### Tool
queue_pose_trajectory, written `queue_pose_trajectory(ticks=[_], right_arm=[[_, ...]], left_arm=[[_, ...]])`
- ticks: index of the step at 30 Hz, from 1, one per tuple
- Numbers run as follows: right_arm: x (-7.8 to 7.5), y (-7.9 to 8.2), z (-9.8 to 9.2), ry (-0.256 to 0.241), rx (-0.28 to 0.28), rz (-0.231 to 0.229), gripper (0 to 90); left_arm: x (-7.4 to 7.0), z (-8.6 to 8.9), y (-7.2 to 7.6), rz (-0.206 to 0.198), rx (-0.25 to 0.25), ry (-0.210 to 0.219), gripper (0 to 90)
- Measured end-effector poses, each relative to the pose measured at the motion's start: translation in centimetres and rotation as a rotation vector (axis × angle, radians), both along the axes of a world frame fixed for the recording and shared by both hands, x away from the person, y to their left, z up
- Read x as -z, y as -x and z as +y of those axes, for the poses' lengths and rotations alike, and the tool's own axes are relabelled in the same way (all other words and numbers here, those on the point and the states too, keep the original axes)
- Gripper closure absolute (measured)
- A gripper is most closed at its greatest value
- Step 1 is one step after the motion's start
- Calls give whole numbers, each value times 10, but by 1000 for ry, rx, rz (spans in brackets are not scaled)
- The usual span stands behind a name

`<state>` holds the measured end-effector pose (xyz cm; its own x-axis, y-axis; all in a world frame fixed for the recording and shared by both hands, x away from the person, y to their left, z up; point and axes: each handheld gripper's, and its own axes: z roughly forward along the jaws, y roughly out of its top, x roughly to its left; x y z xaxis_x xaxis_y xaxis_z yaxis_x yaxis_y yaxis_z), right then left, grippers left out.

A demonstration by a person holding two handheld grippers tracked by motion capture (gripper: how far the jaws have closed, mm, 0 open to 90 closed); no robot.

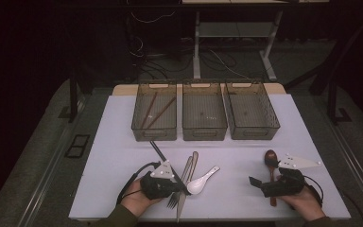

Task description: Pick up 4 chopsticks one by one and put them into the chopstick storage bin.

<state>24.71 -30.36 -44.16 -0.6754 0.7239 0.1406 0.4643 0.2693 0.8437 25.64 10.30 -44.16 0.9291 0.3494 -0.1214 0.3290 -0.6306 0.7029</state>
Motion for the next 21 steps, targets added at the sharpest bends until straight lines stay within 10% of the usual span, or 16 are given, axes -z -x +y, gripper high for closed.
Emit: queue_pose_trajectory(ticks=[10,21], right_arm=[[0,0,0,0,0,0,28],[1,-1,0,1,4,7,28]], left_arm=[[-11,14,-9,-35,-43,40,891],[-17,37,-80,-90,-278,-55,892]])
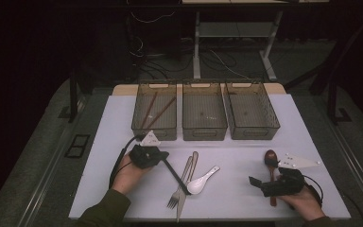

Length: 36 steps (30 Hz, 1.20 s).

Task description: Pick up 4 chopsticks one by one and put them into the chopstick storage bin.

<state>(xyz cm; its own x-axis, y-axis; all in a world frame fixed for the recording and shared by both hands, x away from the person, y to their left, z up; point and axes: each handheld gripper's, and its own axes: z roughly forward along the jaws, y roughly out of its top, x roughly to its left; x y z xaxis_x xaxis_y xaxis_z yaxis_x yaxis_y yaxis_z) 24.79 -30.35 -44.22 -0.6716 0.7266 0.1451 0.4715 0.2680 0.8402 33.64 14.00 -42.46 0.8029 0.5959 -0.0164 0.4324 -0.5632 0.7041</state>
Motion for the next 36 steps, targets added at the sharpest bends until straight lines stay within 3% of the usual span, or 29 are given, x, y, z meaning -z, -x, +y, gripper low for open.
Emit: queue_pose_trajectory(ticks=[6,10,20,36], right_arm=[[0,0,-2,-3,4,1,28],[0,0,-2,-6,5,-1,28],[0,1,-2,-4,4,-1,28],[0,1,-3,-9,7,1,28]], left_arm=[[3,9,-28,0,-99,-34,892],[7,13,-36,1,-129,-41,892],[16,15,-43,6,-152,-70,892],[14,25,-40,9,-193,-132,892]])
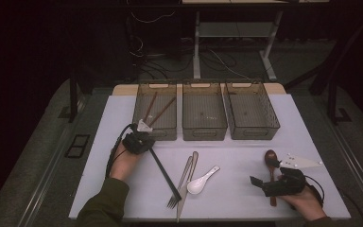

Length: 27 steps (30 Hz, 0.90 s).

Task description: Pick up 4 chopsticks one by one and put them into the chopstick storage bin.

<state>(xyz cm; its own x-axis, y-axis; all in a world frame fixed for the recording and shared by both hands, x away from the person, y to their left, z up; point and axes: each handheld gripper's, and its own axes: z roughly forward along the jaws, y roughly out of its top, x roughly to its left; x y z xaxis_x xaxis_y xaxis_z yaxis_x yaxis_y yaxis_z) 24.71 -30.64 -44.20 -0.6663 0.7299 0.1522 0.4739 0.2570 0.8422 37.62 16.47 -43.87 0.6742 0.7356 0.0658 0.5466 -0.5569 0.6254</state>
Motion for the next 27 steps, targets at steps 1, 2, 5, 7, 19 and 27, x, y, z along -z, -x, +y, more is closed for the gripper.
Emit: queue_pose_trajectory(ticks=[1,2,5,7,19,27], right_arm=[[0,0,0,0,0,0,28],[0,0,0,1,-1,-1,28],[0,0,0,0,0,0,28],[0,0,0,1,0,1,28],[0,0,-1,2,0,-2,28],[0,0,-1,2,2,-3,28]], left_arm=[[0,0,0,0,-4,-3,892],[0,1,0,-4,1,-9,892],[-1,3,2,-4,-1,-26,892],[-1,4,3,-6,-2,-27,892],[-3,22,17,10,-19,-40,892],[-4,37,31,18,-41,-44,892]])
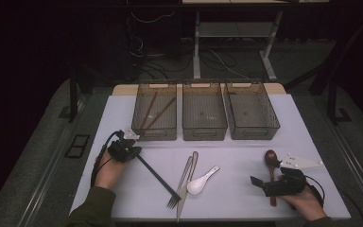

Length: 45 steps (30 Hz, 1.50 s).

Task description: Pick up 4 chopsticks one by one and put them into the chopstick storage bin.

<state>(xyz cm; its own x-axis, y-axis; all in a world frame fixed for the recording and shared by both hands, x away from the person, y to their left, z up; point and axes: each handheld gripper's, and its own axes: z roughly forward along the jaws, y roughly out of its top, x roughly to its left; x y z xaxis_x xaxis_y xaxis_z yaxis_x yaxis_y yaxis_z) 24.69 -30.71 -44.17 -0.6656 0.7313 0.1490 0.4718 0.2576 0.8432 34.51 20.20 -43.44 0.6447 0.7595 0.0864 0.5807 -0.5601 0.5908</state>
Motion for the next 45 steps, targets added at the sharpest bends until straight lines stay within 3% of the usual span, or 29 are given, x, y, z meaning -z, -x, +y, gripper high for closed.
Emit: queue_pose_trajectory(ticks=[6,9,14,26,35,37,45], right_arm=[[0,0,0,1,0,1,28],[0,0,1,1,-2,-1,28],[0,0,0,-2,2,-1,28],[-1,1,0,-2,3,-4,28],[-1,1,1,-3,2,-4,28],[-1,1,1,-3,1,-5,28],[-1,0,0,-1,2,-7,28]], left_arm=[[-1,10,8,1,-14,3,892],[-7,9,13,0,4,40,892],[-14,-5,31,6,76,113,892],[-13,-51,87,50,262,200,892],[-8,-79,110,71,365,211,892],[-8,-81,111,86,394,192,892],[-3,-86,117,111,408,182,892]])
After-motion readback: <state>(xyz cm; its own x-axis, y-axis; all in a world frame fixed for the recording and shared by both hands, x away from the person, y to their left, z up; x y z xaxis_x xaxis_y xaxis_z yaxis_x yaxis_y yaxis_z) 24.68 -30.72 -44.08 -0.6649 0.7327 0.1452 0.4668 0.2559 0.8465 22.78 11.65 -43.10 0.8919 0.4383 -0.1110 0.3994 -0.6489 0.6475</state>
